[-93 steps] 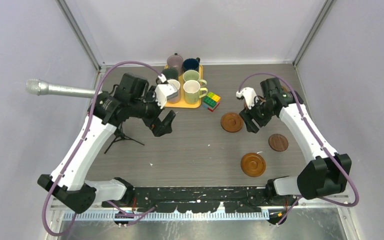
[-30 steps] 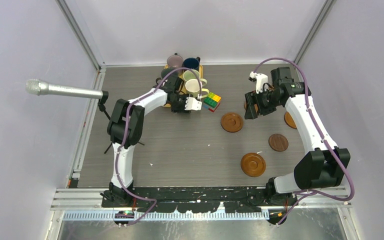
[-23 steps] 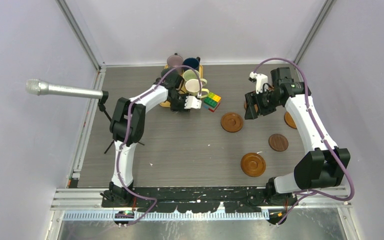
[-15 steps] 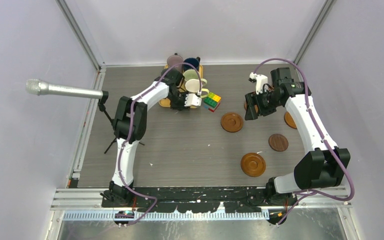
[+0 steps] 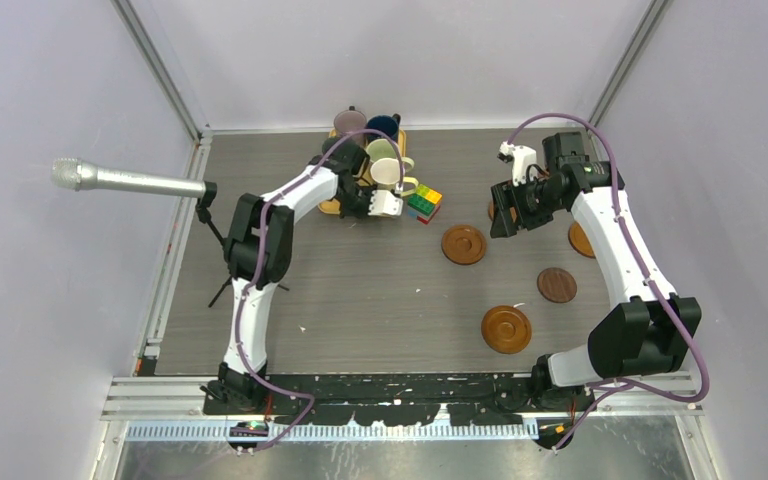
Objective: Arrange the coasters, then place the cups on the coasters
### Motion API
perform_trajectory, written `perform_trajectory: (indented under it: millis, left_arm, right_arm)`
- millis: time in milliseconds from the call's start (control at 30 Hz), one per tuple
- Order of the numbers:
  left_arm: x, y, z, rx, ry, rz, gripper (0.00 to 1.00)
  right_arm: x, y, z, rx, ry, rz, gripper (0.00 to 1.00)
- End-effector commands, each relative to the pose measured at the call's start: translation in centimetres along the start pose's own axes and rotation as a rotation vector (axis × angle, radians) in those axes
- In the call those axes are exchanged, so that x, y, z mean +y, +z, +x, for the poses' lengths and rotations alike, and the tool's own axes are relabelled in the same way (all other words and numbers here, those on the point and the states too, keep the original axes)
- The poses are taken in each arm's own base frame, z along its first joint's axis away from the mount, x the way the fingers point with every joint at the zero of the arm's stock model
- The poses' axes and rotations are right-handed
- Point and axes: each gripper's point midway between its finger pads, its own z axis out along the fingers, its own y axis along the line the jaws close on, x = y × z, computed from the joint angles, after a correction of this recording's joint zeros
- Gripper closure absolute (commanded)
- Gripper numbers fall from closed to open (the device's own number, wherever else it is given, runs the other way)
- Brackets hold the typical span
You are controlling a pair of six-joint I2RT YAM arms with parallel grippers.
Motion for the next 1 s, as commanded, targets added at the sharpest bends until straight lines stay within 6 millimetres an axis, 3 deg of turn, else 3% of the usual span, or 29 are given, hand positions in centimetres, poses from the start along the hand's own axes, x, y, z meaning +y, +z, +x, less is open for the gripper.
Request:
perform_trajectory:
  millis: [0,267,600,967]
  left_arm:
    - [-7.1,0.4,1.0,0.08,-0.075,0.209,1.0]
    - [-10.4,-1.5,0.3,0.133,-0.208,0.229,1.0]
    - [-17.1,-2.5,-0.4,0.174,-0.246,0.311,1.0]
    - [-24.6,-3.8,-4.0,0.164,-0.276,0.397,1.0]
  right_arm:
    - [0.2,-0.9,-1.2,-0.039,-0.009,-0.011,0.33]
    - [0.1,-0.6,-1.4,-0.041,0.019,-0.025,0.33]
    - [-0.3,1.0,-2.5,-0.071,0.065,-0.053,0.34]
    - [-0.5,2.2,-3.6,-0.09,0.095,-0.08,0.36]
